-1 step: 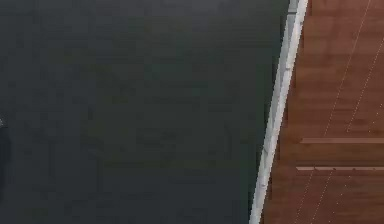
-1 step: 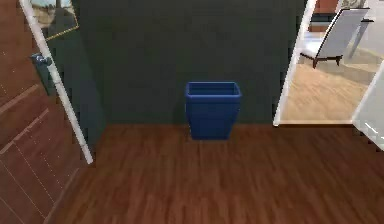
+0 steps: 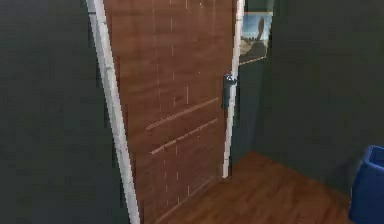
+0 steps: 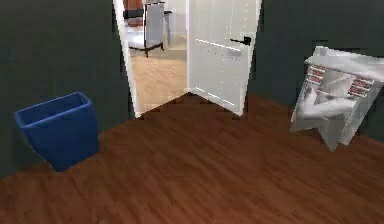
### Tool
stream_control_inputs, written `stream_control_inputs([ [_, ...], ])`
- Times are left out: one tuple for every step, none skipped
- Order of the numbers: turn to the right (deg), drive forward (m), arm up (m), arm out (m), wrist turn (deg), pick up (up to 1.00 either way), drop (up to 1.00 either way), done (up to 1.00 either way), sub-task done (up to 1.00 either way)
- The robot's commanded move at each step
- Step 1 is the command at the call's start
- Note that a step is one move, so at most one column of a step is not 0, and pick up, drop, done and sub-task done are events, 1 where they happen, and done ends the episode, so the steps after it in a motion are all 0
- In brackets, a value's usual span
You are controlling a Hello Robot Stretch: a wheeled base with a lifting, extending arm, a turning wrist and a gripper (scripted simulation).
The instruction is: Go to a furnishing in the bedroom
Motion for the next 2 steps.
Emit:
stream_control_inputs([
  [45.0, 0.00, 0.00, 0.00, 0.0, 0.00, 0.00, 0.00, 0.00],
  [36.0, 0.00, 0.00, 0.00, 0.0, 0.00, 0.00, 0.00, 0.00],
])
